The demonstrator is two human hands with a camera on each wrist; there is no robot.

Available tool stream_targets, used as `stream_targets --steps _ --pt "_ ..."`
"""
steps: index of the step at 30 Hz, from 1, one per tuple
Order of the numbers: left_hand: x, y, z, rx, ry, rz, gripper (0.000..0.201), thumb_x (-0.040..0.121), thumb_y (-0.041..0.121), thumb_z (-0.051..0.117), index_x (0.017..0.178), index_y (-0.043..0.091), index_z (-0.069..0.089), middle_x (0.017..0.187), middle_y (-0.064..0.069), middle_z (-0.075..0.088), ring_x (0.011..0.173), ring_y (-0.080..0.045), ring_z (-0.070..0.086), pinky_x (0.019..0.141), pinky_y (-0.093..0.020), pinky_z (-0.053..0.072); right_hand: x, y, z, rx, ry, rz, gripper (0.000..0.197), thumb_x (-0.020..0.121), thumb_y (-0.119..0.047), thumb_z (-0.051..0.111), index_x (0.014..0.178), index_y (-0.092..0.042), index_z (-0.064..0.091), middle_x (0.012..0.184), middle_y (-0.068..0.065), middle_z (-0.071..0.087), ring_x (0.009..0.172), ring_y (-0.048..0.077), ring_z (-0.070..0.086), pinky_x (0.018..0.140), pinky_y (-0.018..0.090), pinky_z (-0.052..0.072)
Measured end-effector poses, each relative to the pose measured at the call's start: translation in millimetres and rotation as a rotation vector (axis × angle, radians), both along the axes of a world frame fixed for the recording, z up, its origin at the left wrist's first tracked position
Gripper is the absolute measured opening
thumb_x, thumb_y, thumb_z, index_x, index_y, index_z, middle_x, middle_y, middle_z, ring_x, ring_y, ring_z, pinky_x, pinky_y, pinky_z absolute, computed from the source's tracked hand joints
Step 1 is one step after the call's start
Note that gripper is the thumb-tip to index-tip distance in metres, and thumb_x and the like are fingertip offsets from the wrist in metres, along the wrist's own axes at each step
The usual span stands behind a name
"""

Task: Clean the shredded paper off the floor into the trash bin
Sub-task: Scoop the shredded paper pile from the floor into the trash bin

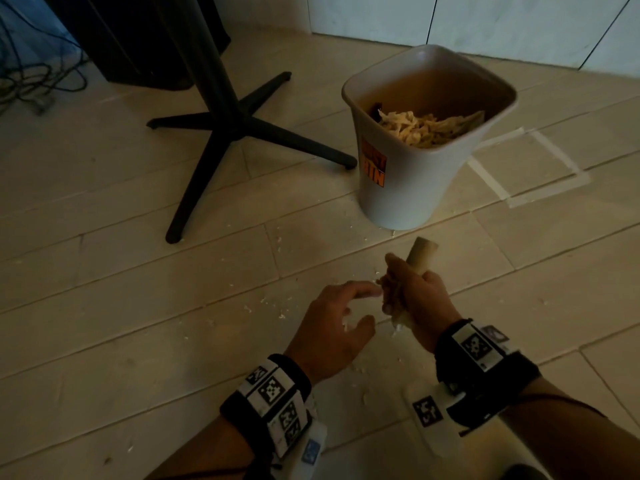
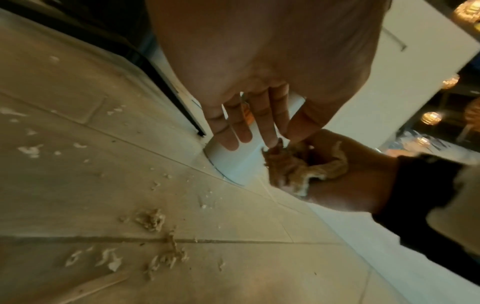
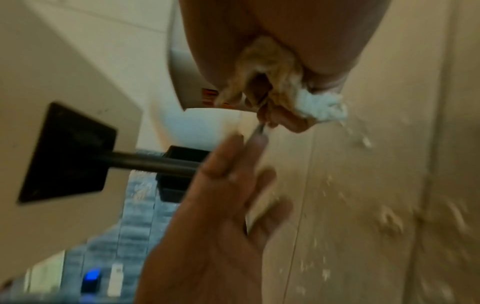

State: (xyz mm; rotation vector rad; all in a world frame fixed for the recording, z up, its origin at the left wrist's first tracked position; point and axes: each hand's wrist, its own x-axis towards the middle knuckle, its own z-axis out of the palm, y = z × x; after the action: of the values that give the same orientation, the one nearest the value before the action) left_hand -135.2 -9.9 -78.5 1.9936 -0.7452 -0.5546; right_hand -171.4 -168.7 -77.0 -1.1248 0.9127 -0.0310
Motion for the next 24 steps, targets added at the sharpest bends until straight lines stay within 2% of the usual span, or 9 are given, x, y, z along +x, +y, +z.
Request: stream_targets --steps 3,4,6,9,14,17,19,20,24 --pt "12.8 9.5 -9.8 -0.064 0.085 0.121 0.026 0.088 0.009 0.061 0.104 0.029 0.065 0.106 0.014 0.067 0.096 -0.003 0.061 0.072 -0.015 0.051 3.2 -15.8 20.4 -0.156 -0.062 0.142 0.04 0.092 -0.045 0.06 0.076 -0.009 0.059 0.064 0.005 0.058 0.05 0.019 0.049 0.051 0.031 0.046" --pt "18.0 13.2 -18.3 -0.042 0.077 0.148 0.022 0.088 0.009 0.061 0.1 0.027 0.066 0.101 0.013 0.069 0.093 -0.004 0.062 0.07 -0.016 0.052 5.5 -20.1 30.2 -0.206 -0.081 0.187 0.041 0.093 -0.047 0.059 0.073 -0.01 0.057 0.062 0.004 0.056 0.048 0.017 0.047 0.049 0.029 0.044" --pt "26.7 20.6 -37.8 0.068 0.02 0.155 0.015 0.089 0.017 0.061 0.095 0.028 0.068 0.093 0.016 0.07 0.092 0.002 0.062 0.075 -0.015 0.051 12.3 -27.8 52.0 -0.28 -0.12 0.245 0.042 0.093 -0.048 0.057 0.07 -0.013 0.054 0.061 0.003 0.052 0.046 0.014 0.042 0.045 0.025 0.039" --pt "32.2 32.2 -56.9 0.161 0.018 0.159 0.011 0.091 0.027 0.061 0.095 0.028 0.071 0.092 0.02 0.07 0.091 0.01 0.06 0.074 -0.003 0.043 27.6 -38.6 91.5 -0.43 -0.183 0.328 0.042 0.094 -0.05 0.055 0.069 -0.016 0.055 0.06 0.002 0.052 0.042 0.01 0.04 0.041 0.022 0.036" --pt "36.7 52.4 -76.4 0.243 0.024 0.149 0.011 0.091 0.032 0.061 0.095 0.027 0.07 0.095 0.014 0.07 0.092 -0.002 0.064 0.077 -0.013 0.047 62.0 -60.3 155.6 -0.757 -0.289 0.396 0.038 0.096 -0.051 0.051 0.079 -0.019 0.058 0.061 -0.001 0.055 0.042 0.008 0.045 0.037 0.022 0.038" --pt "39.3 57.8 -83.1 0.27 0.055 0.143 0.009 0.091 0.027 0.061 0.096 0.026 0.068 0.097 0.012 0.07 0.096 -0.006 0.064 0.08 -0.013 0.049 92.8 -77.2 174.0 -0.89 -0.176 0.4 0.043 0.091 -0.059 0.054 0.089 -0.018 0.062 0.066 -0.002 0.058 0.049 0.01 0.051 0.047 0.026 0.045" --pt "40.5 58.0 -84.8 0.277 0.068 0.151 0.008 0.091 0.026 0.061 0.095 0.027 0.068 0.096 0.013 0.07 0.097 -0.007 0.065 0.085 -0.022 0.053 113.5 -90.0 177.4 -0.986 -0.066 0.378 0.052 0.086 -0.065 0.057 0.1 -0.016 0.064 0.08 0.0 0.066 0.067 0.014 0.062 0.067 0.033 0.054" --pt "41.7 57.6 -85.9 0.289 0.07 0.152 0.008 0.091 0.026 0.06 0.094 0.028 0.068 0.095 0.014 0.069 0.097 -0.006 0.065 0.085 -0.024 0.054 123.0 -96.8 176.1 -1.032 -0.021 0.356 0.056 0.084 -0.066 0.058 0.104 -0.014 0.064 0.088 0.002 0.069 0.076 0.016 0.065 0.073 0.034 0.053" --pt "47.0 55.6 -88.1 0.313 0.071 0.163 0.01 0.09 0.024 0.06 0.094 0.025 0.069 0.093 0.015 0.07 0.095 -0.005 0.066 0.083 -0.023 0.054 149.4 -117.7 168.2 -1.257 0.114 0.271 0.066 0.083 -0.065 0.06 0.123 -0.013 0.057 0.111 0.007 0.062 0.091 0.022 0.057 0.075 0.035 0.041"
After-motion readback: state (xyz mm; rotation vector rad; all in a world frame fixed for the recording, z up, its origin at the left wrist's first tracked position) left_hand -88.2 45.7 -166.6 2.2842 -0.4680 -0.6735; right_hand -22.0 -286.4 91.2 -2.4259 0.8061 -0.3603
